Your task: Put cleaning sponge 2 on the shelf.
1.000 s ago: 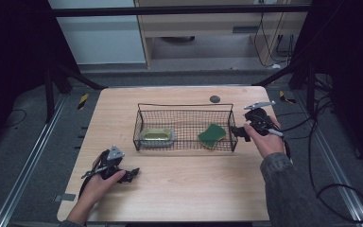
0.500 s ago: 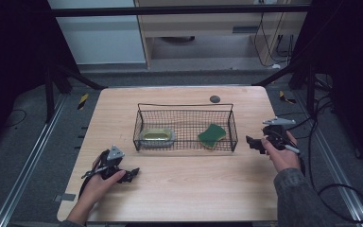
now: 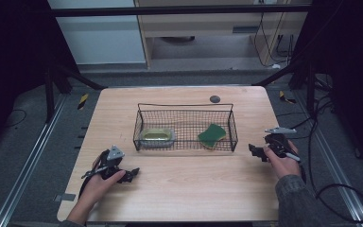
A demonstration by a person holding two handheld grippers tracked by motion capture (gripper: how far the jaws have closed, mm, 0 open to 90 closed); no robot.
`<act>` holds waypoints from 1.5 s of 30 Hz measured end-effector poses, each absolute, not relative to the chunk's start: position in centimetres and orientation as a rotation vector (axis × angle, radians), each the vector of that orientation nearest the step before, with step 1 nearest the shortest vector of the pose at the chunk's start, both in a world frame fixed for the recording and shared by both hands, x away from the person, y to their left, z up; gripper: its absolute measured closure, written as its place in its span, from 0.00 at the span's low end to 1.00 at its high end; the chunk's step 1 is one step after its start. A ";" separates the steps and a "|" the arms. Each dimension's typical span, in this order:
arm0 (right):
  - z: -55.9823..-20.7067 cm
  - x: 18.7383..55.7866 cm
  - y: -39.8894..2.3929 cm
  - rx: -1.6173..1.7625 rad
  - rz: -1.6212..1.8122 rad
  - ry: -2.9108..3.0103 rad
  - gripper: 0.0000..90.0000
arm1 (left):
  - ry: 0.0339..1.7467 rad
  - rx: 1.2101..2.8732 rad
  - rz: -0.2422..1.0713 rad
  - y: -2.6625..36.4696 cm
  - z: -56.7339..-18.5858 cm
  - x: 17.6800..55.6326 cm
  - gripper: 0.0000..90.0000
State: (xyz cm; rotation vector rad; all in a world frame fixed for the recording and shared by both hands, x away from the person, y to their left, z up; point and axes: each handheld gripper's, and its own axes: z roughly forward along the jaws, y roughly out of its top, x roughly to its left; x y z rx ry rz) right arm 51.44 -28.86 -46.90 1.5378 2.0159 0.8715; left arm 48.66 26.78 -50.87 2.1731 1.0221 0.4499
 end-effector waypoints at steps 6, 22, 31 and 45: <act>-47.8 51.5 -28.9 1.547 0.862 2.020 0.13 | 1.022 2.173 0.449 26.8 -50.9 48.7 0.00; -49.8 52.4 -28.9 1.621 0.886 1.951 0.10 | 1.022 2.173 0.449 26.8 -50.9 48.7 0.00; -50.6 53.4 -29.2 1.644 0.851 1.880 0.09 | 1.022 2.173 0.449 26.8 -50.9 48.7 0.00; -51.1 54.1 -29.4 1.680 0.839 1.815 0.10 | 1.016 2.176 0.450 26.8 -50.9 48.7 0.00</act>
